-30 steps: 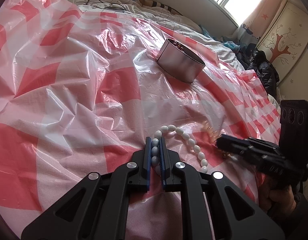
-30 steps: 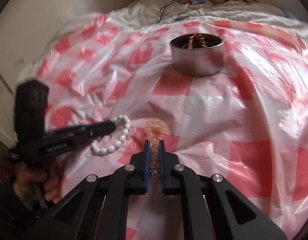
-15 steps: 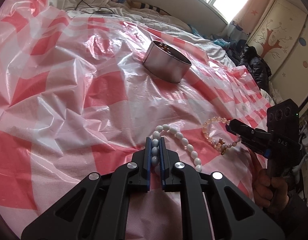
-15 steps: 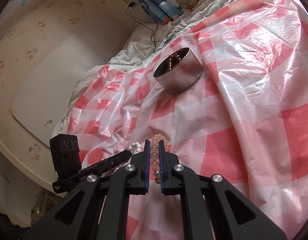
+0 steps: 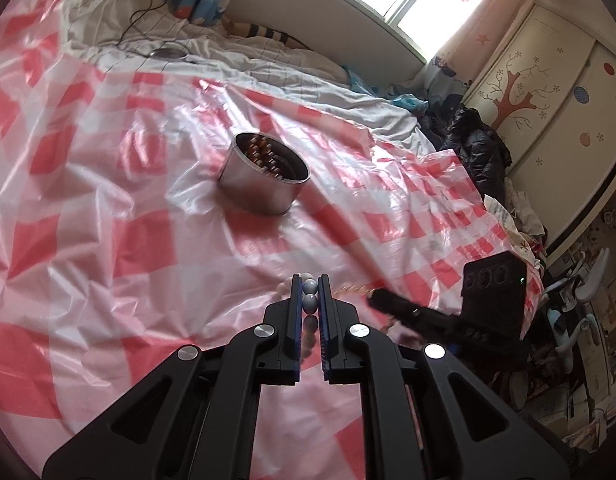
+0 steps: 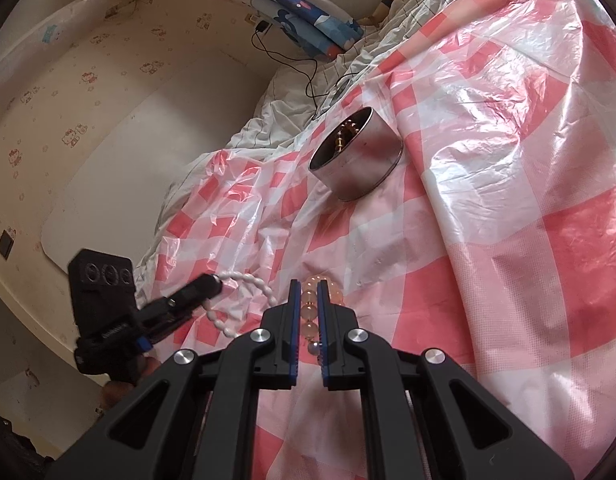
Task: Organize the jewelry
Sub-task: 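Close the right tool on the pink bead bracelet while the left tool holds the pearl bracelet, then carry the pearl bracelet to the tin with the left tool and release it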
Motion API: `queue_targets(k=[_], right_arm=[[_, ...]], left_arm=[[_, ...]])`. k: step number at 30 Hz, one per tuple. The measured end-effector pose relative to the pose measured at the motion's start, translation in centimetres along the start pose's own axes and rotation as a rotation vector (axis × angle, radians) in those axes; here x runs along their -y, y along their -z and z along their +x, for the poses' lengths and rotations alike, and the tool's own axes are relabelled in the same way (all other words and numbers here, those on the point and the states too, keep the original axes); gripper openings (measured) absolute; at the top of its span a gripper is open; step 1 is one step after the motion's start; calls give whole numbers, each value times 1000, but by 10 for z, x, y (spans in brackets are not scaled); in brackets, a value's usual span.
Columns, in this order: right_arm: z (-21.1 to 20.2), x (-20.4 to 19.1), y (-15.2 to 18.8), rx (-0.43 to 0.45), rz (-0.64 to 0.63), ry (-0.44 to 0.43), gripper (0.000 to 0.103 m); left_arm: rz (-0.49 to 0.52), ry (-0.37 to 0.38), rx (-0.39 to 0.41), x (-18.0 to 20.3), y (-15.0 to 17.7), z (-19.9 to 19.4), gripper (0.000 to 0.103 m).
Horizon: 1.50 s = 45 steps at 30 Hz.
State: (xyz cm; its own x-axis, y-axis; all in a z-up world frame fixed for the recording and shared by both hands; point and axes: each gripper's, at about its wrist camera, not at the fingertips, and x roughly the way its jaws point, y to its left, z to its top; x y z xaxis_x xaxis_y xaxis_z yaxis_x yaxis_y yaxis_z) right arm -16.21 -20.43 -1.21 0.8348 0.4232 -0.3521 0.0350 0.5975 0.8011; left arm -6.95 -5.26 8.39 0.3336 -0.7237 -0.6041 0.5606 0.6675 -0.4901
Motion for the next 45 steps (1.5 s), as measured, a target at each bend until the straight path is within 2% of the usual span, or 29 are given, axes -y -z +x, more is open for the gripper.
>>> queue_targets(k=[3, 9, 13, 15, 22, 30, 39, 43, 45], right_arm=[[-2, 2, 0, 8, 9, -2, 9], [-3, 3, 0, 7, 13, -2, 9], [-4, 4, 0, 13, 18, -7, 9], [-3, 4, -1, 11, 21, -10, 9], [-4, 6, -1, 6, 28, -15, 9], [-4, 5, 0, 6, 32, -27, 9], [-4, 5, 1, 6, 33, -27, 9], [-7, 4, -1, 19, 52, -32, 11], [-12, 0, -5, 43, 69, -67, 11]], left_arm=[[4, -26, 12, 18, -17, 0, 7], [30, -59, 43, 39, -29, 12, 7], [69, -145, 48, 33, -23, 24, 7], [64, -163, 45, 26, -24, 28, 7], [59, -184, 45, 19, -29, 37, 7], [137, -245, 34, 33, -26, 48, 7], [146, -252, 35, 33, -26, 48, 7], [107, -210, 51, 27, -35, 44, 7], [101, -199, 71, 24, -45, 40, 7]])
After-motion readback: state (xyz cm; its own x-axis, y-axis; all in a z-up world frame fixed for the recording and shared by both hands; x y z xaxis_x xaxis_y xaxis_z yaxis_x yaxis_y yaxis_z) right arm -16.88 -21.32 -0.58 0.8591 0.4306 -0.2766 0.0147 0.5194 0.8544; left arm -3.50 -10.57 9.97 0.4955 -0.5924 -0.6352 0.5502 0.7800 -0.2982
